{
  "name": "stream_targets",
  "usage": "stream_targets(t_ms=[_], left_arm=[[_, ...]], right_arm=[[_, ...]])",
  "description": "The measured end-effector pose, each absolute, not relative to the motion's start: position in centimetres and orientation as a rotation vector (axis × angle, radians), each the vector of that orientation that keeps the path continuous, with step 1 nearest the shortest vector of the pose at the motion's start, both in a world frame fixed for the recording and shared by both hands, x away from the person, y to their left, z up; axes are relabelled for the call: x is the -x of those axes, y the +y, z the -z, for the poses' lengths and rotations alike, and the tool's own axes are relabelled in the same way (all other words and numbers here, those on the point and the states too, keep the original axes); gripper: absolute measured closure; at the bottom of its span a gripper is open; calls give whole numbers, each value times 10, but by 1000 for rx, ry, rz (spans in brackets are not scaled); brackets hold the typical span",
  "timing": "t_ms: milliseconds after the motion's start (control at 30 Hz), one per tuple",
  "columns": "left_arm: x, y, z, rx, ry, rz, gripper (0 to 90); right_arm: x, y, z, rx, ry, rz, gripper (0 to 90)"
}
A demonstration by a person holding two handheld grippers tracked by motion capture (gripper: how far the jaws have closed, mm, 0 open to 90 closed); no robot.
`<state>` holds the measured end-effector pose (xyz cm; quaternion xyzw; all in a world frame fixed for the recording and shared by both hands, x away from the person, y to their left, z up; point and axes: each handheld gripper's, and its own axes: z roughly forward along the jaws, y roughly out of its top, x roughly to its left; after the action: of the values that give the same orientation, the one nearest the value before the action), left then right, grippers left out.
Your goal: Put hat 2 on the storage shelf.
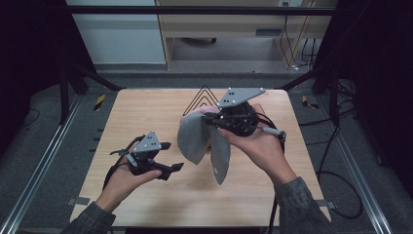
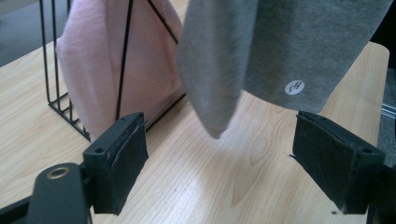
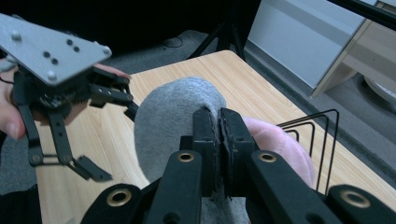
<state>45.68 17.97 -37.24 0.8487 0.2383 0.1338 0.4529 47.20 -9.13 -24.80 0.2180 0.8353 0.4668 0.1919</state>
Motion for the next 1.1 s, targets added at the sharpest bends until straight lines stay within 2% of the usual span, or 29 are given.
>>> stream_targets(t_ms=[200, 233, 333, 367, 400, 433, 467, 633, 867, 1100], left_arm=[[-463, 170, 377, -2084, 604, -338, 225], [-464, 169, 377, -2082, 610, -342, 294], [-467, 165, 379, -2070, 605, -341, 404], [-468, 163, 379, -2074, 602, -341, 404], [-468, 162, 380, -2081, 591, -334, 502], [-468, 161, 380, -2085, 589, -332, 502], [-467, 159, 380, -2104, 569, -349, 616], [-467, 162, 375, -2114, 569, -351, 821], [-469, 164, 348, -2122, 542, -387, 845], [-476, 157, 315, -2134, 520, -418, 847]], right_arm=[[-473, -85, 248, -608, 2342, -1330, 859], [-473, -83, 248, -611, 2340, -1336, 859], [-473, -83, 249, -614, 2340, -1340, 859], [-473, -83, 249, -615, 2342, -1343, 859], [-473, -84, 251, -615, 2346, -1345, 859], [-473, -84, 251, -615, 2346, -1345, 859], [-472, -86, 253, -618, 2349, -1340, 859], [-472, -97, 259, -647, 2348, -1337, 858], [-473, -116, 259, -688, 2322, -1333, 858], [-475, -132, 241, -698, 2270, -1334, 857]])
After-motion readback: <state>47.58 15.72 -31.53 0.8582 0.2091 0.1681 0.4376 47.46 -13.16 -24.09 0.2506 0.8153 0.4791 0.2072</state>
